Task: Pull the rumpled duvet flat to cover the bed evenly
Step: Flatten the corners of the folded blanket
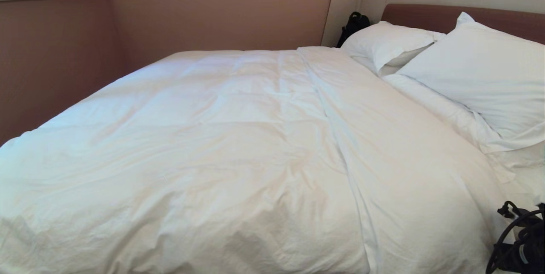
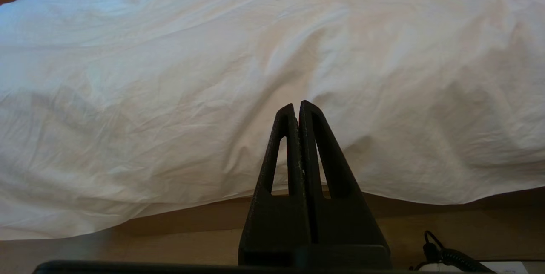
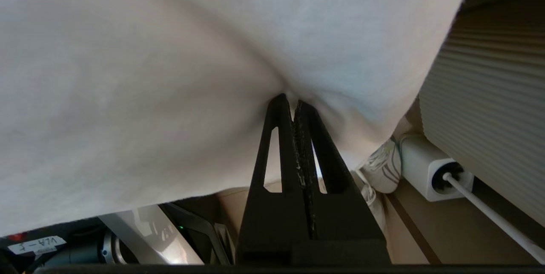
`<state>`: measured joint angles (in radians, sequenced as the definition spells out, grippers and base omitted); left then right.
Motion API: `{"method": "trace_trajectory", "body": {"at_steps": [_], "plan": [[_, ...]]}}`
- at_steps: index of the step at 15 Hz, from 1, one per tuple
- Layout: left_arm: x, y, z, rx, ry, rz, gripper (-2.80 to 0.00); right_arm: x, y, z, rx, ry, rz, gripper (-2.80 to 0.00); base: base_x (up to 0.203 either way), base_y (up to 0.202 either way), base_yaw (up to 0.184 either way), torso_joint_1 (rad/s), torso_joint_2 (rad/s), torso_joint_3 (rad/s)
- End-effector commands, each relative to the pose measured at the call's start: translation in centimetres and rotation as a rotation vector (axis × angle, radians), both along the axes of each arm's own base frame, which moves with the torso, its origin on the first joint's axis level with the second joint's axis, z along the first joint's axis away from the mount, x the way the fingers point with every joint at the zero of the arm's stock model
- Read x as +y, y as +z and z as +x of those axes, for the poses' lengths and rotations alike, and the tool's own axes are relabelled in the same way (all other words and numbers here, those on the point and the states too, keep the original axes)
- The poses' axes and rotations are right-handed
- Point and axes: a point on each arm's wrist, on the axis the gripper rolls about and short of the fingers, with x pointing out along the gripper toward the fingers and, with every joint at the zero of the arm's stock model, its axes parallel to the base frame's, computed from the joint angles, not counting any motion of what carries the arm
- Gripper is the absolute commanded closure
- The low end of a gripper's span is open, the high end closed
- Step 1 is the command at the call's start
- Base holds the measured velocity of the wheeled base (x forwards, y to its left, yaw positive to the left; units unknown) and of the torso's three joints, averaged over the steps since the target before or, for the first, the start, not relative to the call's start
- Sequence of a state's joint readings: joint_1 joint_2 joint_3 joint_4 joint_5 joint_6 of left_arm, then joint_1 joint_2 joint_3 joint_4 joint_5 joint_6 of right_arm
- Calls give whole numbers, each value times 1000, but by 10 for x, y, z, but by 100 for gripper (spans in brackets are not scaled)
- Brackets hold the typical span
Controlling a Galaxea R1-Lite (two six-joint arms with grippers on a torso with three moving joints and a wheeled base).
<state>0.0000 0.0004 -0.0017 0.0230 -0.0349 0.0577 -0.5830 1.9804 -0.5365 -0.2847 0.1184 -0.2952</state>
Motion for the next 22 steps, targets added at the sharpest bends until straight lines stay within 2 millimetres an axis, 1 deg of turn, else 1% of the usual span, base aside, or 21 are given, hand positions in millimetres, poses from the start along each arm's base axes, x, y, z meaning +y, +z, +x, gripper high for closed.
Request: {"method": "trace_trajectory", "body": {"at_steps": [1, 4, 5, 9, 11, 13, 15, 18, 20, 22], "plan": [[0, 0, 0, 0, 0, 1, 0, 1, 2, -2, 6, -6, -24, 0, 0, 0, 0, 0, 0, 0], [0, 0, 0, 0, 0, 1, 0, 5, 9, -8, -9, -1, -34, 0, 0, 0, 0, 0, 0, 0], [0, 0, 0, 0, 0, 1, 0, 8, 18, -13, -34, 1, -49, 0, 0, 0, 0, 0, 0, 0], [0, 0, 0, 0, 0, 1, 0, 29, 59, -40, -127, 16, -106, 0, 0, 0, 0, 0, 0, 0], [0, 0, 0, 0, 0, 1, 0, 38, 74, -52, -141, 26, -108, 0, 0, 0, 0, 0, 0, 0], [0, 0, 0, 1, 0, 1, 0, 49, 92, -68, -202, 52, -98, 0, 0, 0, 0, 0, 0, 0], [0, 0, 0, 0, 0, 1, 0, 57, 102, -76, -257, 90, -55, 0, 0, 0, 0, 0, 0, 0], [0, 0, 0, 0, 0, 1, 0, 62, 109, -80, -344, 141, 11, 0, 0, 0, 0, 0, 0, 0], [0, 0, 0, 0, 0, 1, 0, 67, 118, -87, -409, 152, 20, 0, 0, 0, 0, 0, 0, 0], [0, 0, 0, 0, 0, 1, 0, 77, 131, -98, -525, 167, 75, 0, 0, 0, 0, 0, 0, 0]]}}
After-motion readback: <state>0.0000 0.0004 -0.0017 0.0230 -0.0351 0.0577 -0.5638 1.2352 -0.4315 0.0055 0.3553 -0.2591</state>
